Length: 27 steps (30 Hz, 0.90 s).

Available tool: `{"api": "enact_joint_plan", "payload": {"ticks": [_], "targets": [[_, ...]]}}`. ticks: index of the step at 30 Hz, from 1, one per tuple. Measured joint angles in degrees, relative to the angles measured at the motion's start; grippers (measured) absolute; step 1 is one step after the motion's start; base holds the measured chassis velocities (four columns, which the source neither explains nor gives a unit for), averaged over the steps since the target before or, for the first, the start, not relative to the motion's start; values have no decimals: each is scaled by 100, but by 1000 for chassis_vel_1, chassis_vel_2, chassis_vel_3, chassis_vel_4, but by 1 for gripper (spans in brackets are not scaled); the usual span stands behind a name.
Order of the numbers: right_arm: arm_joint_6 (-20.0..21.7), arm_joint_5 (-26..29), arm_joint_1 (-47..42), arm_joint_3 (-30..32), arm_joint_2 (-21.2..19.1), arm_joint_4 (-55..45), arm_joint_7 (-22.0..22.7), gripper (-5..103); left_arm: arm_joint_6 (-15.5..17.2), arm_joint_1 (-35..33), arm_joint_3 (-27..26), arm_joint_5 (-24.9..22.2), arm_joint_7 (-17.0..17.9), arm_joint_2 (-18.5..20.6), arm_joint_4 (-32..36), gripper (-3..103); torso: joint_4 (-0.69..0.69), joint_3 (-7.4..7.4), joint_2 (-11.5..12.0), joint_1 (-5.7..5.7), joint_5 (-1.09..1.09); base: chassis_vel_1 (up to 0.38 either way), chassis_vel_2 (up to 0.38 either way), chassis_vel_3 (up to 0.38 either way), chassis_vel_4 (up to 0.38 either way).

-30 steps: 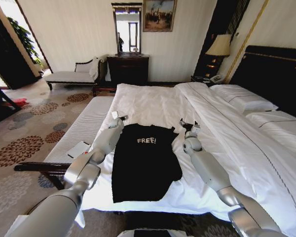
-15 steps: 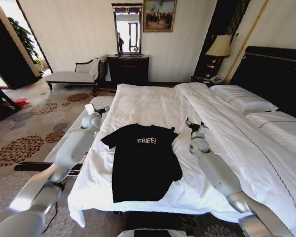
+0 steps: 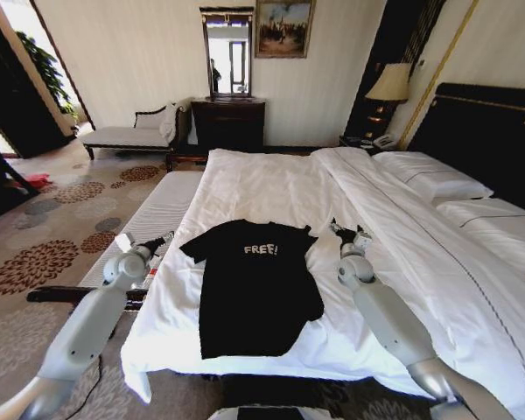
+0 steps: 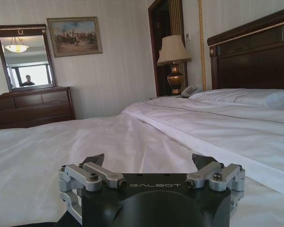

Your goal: Fold the clothes on the bed.

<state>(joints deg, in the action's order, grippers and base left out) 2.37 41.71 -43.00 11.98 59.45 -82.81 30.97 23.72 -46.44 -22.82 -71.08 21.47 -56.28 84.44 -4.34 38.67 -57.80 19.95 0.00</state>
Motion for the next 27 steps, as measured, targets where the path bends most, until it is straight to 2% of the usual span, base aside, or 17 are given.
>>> {"api": "enact_joint_plan", "payload": {"ticks": [3, 9, 15, 16, 19, 22, 24, 27], "targets": [[22, -27, -47, -1, 18, -39, 55, 100, -72, 234, 26, 28, -187, -259, -527, 100, 2, 1, 0, 1, 1, 0, 0, 0, 0], [36, -58, -62, -2, 12, -2, 90, 100, -171, 637, 175, 166, -339, -596, -1228, 100, 2, 1, 0, 1, 0, 0, 0, 0, 0], [37, -93, -9, 5, 54, 119, 89, 100, -215, 811, 285, 378, -434, -783, -1516, 100, 2, 1, 1, 1, 1, 0, 0, 0, 0], [36, -101, 0, 5, 73, 143, 85, 100, -224, 825, 297, 407, -449, -808, -1542, 102, 3, 1, 1, 1, 1, 0, 0, 0, 0], [28, -134, 38, 0, 121, 218, 73, 100, -272, 858, 325, 530, -501, -890, -1628, 98, 4, 1, 1, 1, 0, 0, 0, 0, 0], [15, -157, 122, -35, 174, 313, 59, 100, -348, 879, 334, 666, -585, -981, -1697, 82, 4, 1, 1, 1, 0, 0, 0, 0, 0], [13, -158, 148, -48, 186, 335, 56, 100, -359, 880, 335, 688, -601, -996, -1699, 82, 4, 1, 1, 1, 0, 0, 0, 0, 0], [9, -159, 207, -76, 208, 381, 48, 100, -384, 882, 337, 707, -625, -1013, -1699, 66, 3, 1, 1, 1, 0, 0, 0, 0, 0]]}}
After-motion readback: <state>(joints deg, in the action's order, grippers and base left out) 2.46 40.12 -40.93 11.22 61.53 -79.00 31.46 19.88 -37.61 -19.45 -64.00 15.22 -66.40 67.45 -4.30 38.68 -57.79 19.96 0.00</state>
